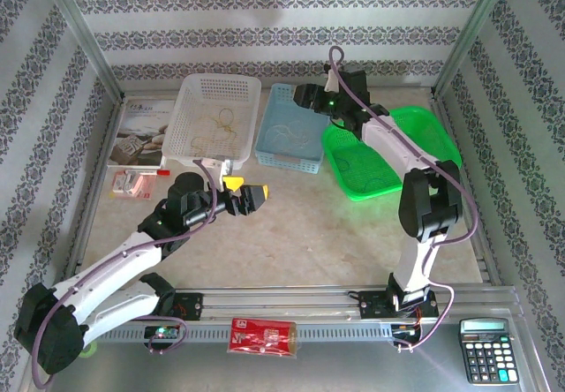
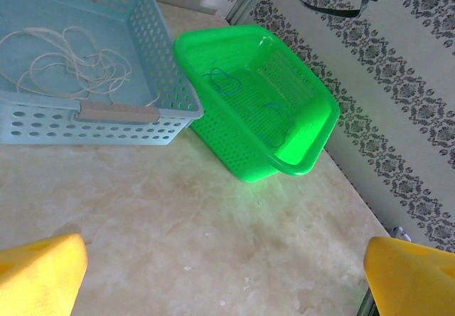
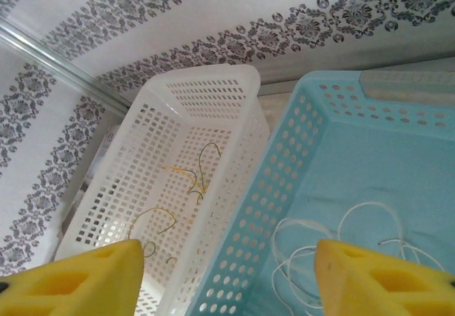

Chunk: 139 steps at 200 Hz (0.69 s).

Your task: Untangle the cables

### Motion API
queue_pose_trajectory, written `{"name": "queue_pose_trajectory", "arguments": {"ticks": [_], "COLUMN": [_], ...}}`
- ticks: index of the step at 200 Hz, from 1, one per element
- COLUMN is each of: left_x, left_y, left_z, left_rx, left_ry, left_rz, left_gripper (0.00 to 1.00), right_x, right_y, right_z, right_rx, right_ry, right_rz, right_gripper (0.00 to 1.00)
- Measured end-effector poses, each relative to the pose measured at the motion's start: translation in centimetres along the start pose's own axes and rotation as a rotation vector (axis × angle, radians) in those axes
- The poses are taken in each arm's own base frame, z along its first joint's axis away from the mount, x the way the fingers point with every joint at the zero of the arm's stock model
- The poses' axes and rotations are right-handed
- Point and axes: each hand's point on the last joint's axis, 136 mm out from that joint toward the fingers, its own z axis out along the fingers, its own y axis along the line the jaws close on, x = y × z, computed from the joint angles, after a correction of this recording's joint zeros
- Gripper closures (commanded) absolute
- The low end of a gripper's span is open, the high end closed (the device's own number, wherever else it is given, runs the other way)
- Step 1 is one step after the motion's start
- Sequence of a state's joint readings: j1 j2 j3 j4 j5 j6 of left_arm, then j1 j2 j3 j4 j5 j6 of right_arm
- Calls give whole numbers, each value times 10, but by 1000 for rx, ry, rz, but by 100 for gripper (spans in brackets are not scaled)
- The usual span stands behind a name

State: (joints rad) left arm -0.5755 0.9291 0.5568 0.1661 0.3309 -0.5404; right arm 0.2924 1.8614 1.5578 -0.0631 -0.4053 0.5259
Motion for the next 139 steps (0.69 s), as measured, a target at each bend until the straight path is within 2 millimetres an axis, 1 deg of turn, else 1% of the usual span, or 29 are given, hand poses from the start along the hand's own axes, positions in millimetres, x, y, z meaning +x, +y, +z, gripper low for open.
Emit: {"name": "queue_pose_trajectory", "arguments": {"ticks": [20, 33, 57, 61, 74, 77, 84, 86, 90, 93, 100, 123, 139], "left_x": [0, 0, -1, -2, -4, -5, -6, -7, -8, -8, -10, -21, -26], "left_y": [1, 1, 3, 3, 6, 7, 11, 11, 13, 15, 19, 30, 37], "left_z": [0, 0, 0, 0, 0, -1, -2, -2, -3, -4, -7, -18, -25], "left_rx": [-4, -5, -15, -17, -39, -46, -67, -71, -84, -94, -121, -204, -253], "left_ry": [0, 0, -6, -8, -20, -23, -32, -33, -40, -45, -58, -114, -143], "left_rz": [-1, -2, -4, -4, -5, -5, -6, -5, -5, -6, -5, 6, 16], "left_gripper": [0, 0, 0, 0, 0, 0, 0, 0, 0, 0, 0, 0, 0], "right_x": [0, -2, -5, -5, -3, -2, 2, 3, 6, 8, 16, 45, 67], "right_y": [6, 12, 30, 32, 45, 48, 56, 57, 61, 64, 70, 77, 73], "right_z": [-4, -10, -31, -35, -50, -54, -63, -64, -70, -73, -81, -105, -120], "right_rx": [-9, -18, -42, -45, -66, -70, -82, -85, -93, -98, -109, -120, -112], "right_ry": [2, -4, -26, -30, -41, -46, -50, -51, -53, -54, -54, -46, -34], "right_rz": [-13, -19, -43, -49, -74, -78, -92, -96, -103, -116, -133, -165, -167], "right_gripper": [30, 30, 29, 27, 26, 24, 20, 17, 15, 9, 2, 2, 2]}}
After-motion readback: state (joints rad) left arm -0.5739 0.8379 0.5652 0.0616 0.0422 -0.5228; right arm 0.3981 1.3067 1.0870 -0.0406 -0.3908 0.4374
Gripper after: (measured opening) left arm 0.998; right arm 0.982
